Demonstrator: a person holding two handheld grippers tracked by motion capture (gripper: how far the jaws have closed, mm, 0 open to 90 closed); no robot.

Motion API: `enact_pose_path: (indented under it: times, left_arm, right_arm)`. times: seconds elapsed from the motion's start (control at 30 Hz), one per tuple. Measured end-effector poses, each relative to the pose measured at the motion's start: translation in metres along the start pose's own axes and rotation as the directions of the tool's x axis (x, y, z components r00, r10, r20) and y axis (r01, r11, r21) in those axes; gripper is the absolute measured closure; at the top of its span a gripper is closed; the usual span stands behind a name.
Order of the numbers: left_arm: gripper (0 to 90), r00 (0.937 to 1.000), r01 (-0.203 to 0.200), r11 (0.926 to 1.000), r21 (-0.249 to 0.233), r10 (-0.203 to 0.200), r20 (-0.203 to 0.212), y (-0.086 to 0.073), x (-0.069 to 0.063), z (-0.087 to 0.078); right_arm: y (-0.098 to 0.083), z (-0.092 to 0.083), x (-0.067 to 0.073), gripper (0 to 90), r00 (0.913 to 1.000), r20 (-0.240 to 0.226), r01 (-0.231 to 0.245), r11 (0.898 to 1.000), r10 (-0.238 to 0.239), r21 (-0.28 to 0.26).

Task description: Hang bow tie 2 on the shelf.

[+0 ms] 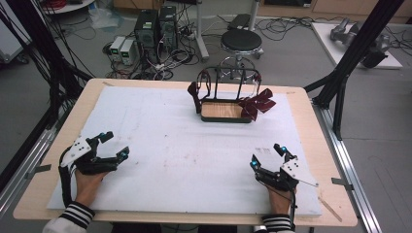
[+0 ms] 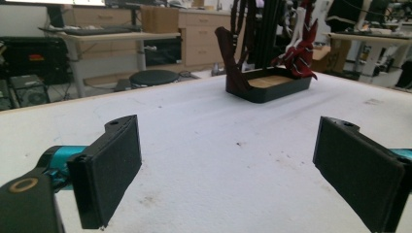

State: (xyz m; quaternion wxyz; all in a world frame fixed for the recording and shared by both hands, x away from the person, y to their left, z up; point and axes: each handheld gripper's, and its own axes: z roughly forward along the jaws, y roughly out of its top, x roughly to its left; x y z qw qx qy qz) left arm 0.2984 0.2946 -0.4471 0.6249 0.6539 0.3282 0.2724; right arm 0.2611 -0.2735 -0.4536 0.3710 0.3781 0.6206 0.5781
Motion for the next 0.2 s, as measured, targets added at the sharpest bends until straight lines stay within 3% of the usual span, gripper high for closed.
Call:
enact_pose_path:
  times: [0.1, 0.2]
  left_arm:
    - [10.7, 0.9999, 0.016, 0.9998, -0.009, -0.016, -0.003, -0.0033, 0.0000, -0.0006]
    - [10.7, 0.9999, 0.007, 0.9999, -0.008, -0.007, -0.007, -0.0049, -0.0021, -0.0011]
  right_arm:
    - [0.0001, -0.0001, 0.0009, 11.5, 1.0000, 0.003, 0.001, 1.000, -0.001, 0.005]
    - [0.0000, -0.0003, 0.0015, 11.5, 1.0000, 0.005, 0.003, 1.000, -0.003, 0.003]
